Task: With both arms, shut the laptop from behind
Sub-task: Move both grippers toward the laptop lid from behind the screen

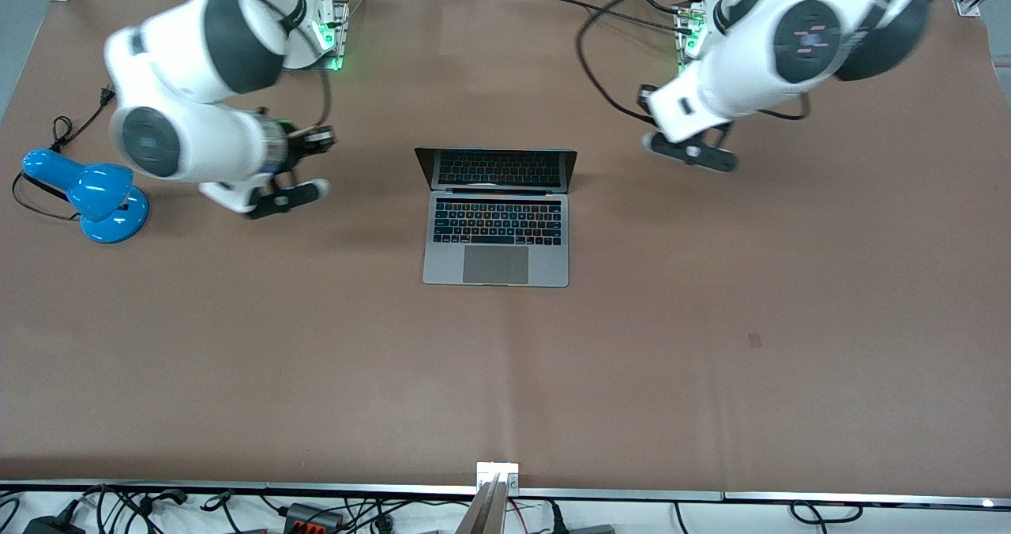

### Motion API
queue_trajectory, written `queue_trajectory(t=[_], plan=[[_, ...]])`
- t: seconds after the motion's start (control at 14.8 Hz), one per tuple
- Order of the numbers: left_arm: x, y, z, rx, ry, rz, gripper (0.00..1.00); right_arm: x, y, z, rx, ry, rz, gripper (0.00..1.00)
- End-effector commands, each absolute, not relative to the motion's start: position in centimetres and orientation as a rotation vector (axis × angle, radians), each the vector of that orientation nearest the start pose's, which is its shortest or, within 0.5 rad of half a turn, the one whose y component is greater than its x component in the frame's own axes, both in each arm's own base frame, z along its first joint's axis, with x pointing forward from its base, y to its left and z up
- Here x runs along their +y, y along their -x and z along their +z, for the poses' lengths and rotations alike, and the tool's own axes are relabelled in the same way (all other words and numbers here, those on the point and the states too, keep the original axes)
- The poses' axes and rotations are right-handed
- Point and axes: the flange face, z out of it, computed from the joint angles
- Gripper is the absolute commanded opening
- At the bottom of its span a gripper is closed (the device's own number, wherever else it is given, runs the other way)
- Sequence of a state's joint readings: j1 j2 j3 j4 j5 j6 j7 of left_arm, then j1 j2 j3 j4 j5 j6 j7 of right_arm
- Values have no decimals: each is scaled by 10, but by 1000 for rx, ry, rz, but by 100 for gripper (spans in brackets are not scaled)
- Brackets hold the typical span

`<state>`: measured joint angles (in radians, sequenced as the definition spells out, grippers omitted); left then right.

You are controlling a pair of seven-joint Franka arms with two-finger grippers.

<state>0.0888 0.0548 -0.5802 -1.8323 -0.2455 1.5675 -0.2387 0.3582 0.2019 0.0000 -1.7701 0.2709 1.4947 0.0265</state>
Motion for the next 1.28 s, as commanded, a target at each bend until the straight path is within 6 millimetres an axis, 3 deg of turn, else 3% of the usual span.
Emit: queue_trajectory(t=[0.0, 0.13, 0.27, 0.61, 0.88, 1.21], plan=[[-312, -431, 456, 317, 3207, 596, 0, 256, -484, 400, -427, 2808, 832, 0], [-341, -405, 423, 289, 3206, 548, 0, 277, -472, 398, -419, 2833, 852, 0], [-359, -385, 398, 336, 3203, 533, 0, 297, -463, 394, -415, 2855, 841, 0], [-394, -373, 367, 369, 3252, 561, 0, 360, -431, 372, -354, 2936, 785, 0], [-416, -363, 345, 464, 3250, 525, 0, 365, -439, 365, -331, 2941, 735, 0], [-414, -374, 328, 544, 3186, 476, 0, 368, -454, 353, -298, 2943, 657, 0]])
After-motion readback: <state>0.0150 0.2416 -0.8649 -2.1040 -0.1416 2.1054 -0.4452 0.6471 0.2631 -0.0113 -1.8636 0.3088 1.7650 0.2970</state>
